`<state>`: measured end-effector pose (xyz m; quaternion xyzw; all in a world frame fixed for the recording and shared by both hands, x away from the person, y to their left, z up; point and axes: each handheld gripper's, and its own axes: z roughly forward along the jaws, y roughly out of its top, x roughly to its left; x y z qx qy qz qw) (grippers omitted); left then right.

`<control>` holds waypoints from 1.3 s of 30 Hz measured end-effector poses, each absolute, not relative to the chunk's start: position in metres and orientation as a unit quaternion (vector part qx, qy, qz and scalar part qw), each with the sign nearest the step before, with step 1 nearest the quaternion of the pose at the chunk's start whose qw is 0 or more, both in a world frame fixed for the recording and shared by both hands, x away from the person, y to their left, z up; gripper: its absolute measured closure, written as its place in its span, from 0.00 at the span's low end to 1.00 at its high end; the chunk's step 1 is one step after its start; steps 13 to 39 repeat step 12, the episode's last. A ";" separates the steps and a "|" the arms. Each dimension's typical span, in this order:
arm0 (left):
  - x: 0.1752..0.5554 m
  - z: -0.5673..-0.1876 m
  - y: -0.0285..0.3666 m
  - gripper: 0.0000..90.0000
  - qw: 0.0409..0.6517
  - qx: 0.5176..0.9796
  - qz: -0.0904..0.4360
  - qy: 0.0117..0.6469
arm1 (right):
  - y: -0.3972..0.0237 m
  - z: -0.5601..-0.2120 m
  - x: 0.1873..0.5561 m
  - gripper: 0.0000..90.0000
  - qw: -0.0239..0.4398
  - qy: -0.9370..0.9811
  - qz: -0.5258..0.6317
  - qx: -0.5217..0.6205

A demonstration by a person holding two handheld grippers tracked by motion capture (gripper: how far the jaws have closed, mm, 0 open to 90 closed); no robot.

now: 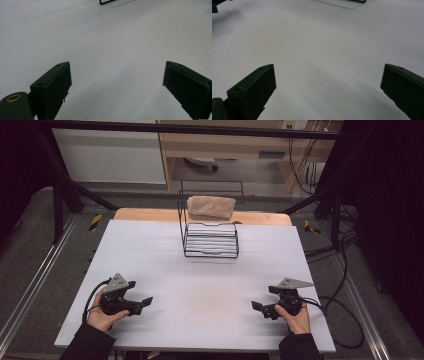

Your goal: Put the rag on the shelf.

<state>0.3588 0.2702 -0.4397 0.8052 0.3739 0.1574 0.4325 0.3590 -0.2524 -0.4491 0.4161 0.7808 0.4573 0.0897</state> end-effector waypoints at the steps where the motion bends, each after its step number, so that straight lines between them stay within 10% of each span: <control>1: 0.358 -0.441 0.270 0.09 0.432 0.805 0.156 0.374 | -0.253 -0.451 0.358 0.01 0.091 0.782 0.456 0.416; 39: 0.356 -0.447 0.273 0.08 0.425 0.810 0.154 0.373 | -0.254 -0.455 0.356 0.01 0.087 0.787 0.449 0.414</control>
